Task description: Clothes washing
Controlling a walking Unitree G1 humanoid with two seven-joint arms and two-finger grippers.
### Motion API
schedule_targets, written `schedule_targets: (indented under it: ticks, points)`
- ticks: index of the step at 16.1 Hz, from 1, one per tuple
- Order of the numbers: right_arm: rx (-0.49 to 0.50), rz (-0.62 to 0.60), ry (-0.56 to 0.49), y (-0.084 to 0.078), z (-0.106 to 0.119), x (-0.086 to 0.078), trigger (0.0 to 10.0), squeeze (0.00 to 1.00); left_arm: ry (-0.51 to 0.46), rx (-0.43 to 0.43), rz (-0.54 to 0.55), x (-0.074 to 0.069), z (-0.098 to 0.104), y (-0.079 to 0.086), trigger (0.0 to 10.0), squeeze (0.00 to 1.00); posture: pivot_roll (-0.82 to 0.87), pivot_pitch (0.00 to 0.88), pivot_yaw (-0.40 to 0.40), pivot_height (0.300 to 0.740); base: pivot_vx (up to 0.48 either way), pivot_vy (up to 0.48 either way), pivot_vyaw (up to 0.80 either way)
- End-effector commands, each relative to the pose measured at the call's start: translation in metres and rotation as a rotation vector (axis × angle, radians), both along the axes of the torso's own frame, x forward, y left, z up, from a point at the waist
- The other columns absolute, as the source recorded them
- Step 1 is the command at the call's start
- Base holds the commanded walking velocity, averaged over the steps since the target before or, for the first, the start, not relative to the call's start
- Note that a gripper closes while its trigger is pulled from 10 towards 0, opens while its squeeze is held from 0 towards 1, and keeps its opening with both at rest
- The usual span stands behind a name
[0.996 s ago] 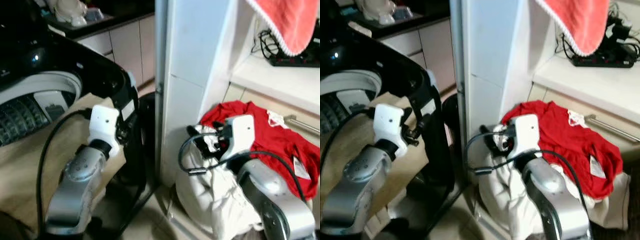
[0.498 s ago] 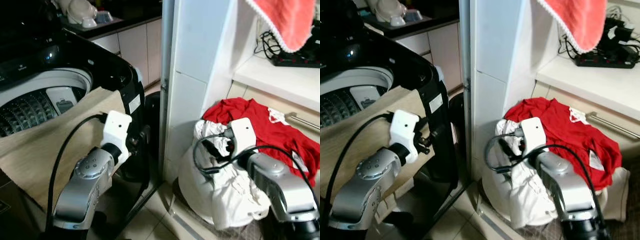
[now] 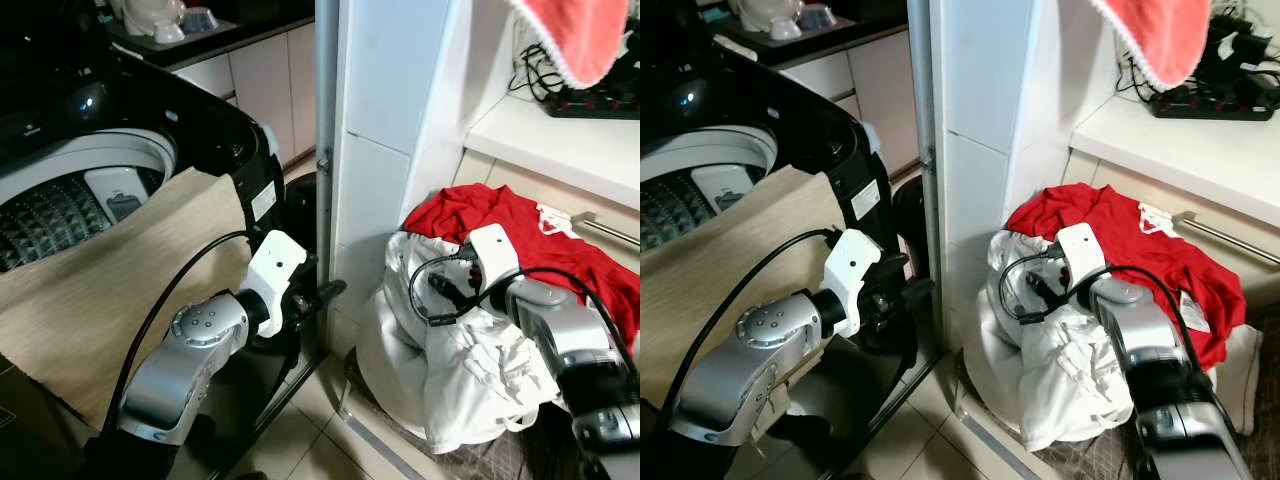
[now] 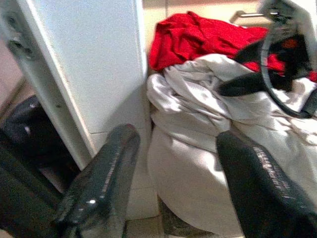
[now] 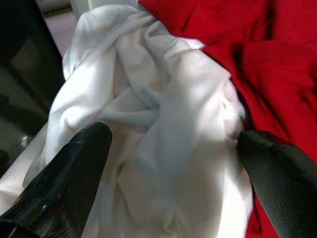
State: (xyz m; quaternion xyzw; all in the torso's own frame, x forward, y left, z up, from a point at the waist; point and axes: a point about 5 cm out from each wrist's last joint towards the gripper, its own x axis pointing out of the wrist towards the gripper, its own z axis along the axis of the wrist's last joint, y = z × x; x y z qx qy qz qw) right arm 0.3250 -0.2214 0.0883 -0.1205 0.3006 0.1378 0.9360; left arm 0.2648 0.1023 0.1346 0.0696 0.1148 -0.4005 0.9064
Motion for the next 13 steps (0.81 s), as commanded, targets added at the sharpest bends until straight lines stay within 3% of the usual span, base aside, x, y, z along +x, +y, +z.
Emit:
schedule_targets:
  ticks: [1,4,5,6,7,8,9,13]
  points:
    - [-0.02,0.041,0.033,0.001,-0.004,0.002,10.0,1.0,0.021,0.013,-0.056,-0.004,-0.001,0.0,10.0,1.0,-0.03,0.0,0.038,0.74,0.0,0.0,0.0]
    - [-0.074,0.104,0.105,0.003,-0.012,0.003,10.0,1.0,0.022,0.037,-0.138,-0.013,-0.003,-0.001,10.0,1.0,-0.03,0.0,0.028,0.74,0.0,0.0,0.0]
    - [-0.091,0.131,0.124,0.004,-0.014,0.002,10.0,0.73,0.026,0.039,-0.137,-0.013,-0.003,-0.001,10.0,0.55,-0.03,0.0,0.028,0.74,0.0,0.0,0.0]
    - [-0.087,0.184,0.147,0.007,-0.014,-0.001,10.0,0.0,0.024,0.047,-0.144,-0.012,-0.003,0.001,10.0,0.0,-0.03,0.0,0.028,0.74,0.0,0.0,0.0]
    - [-0.094,0.214,0.161,0.009,-0.014,-0.003,5.6,0.0,0.024,0.046,-0.142,-0.011,-0.002,0.001,10.0,0.0,-0.03,0.0,0.028,0.74,0.0,0.0,0.0]
    - [-0.116,0.243,0.172,0.008,-0.015,-0.005,3.3,0.0,0.022,0.044,-0.149,-0.011,-0.002,0.002,10.0,0.0,-0.03,0.0,0.031,0.74,0.0,0.0,0.0]
    - [-0.13,0.245,0.175,0.006,-0.016,-0.006,0.0,0.0,0.024,0.046,-0.146,-0.009,-0.002,0.002,10.0,0.0,-0.03,0.0,0.031,0.74,0.0,0.0,0.0]
    - [-0.136,0.226,0.198,-0.001,-0.019,-0.009,0.0,0.0,0.019,0.052,-0.167,-0.009,-0.001,-0.001,10.0,0.0,-0.04,0.0,0.036,0.74,0.0,0.0,0.0]
